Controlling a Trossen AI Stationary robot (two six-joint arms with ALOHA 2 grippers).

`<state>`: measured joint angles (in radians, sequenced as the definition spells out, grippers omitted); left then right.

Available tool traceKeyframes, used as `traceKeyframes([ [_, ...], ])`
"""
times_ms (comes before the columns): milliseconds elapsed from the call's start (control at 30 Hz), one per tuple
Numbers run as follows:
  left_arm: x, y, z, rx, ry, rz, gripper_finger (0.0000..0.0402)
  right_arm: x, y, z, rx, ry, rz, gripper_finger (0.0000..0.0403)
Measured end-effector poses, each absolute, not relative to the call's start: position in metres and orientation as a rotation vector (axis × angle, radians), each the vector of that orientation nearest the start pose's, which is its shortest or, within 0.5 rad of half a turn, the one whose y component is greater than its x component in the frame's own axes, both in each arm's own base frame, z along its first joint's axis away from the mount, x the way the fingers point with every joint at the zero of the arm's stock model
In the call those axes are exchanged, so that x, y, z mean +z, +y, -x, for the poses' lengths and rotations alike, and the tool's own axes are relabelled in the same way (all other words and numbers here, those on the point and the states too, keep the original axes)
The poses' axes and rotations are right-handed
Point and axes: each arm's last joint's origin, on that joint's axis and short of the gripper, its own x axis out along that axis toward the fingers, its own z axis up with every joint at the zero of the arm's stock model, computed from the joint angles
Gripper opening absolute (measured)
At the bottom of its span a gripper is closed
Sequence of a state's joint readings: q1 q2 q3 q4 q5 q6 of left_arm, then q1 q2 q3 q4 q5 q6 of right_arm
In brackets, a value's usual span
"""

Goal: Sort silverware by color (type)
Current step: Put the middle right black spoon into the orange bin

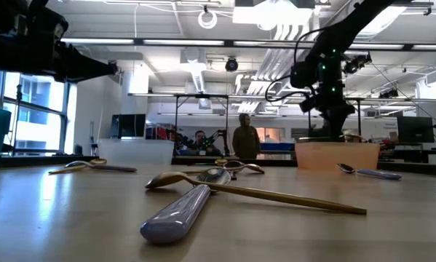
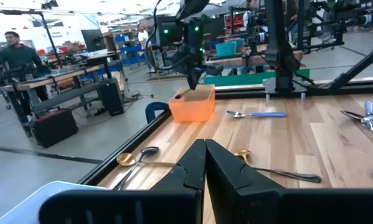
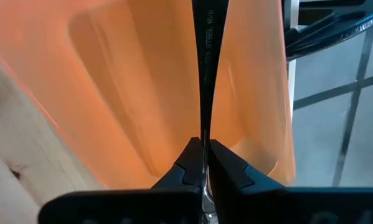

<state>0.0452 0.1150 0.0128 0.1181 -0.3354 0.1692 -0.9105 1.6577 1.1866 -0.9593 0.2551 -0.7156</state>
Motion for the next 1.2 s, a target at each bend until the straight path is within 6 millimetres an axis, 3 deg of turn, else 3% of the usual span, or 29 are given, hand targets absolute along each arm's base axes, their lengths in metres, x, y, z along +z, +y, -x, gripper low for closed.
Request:
traceKeyframes([
  [267, 0.170, 0.015, -0.102, 0.401, 0.021, -0.176, 0.0003, 0.210, -0.248, -0.175, -0.389, 1.603, -0.032, 0.0000],
  [667, 0.169, 0.015, -0.102, 0.427, 0.039, -0.184, 0.0003, 0.184, -0.257, -0.178, -0.390, 1.640, -0.144, 0.0000],
  [867, 0.168, 0.016, -0.101, 0.434, 0.043, -0.183, 0.0003, 0.175, -0.265, -0.179, -0.460, 1.604, -0.200, 0.0000],
  [1200, 0.168, 0.016, -0.101, 0.433, 0.048, -0.184, 0.0003, 0.175, -0.277, -0.171, -0.626, 1.512, -0.331, 0.0000],
])
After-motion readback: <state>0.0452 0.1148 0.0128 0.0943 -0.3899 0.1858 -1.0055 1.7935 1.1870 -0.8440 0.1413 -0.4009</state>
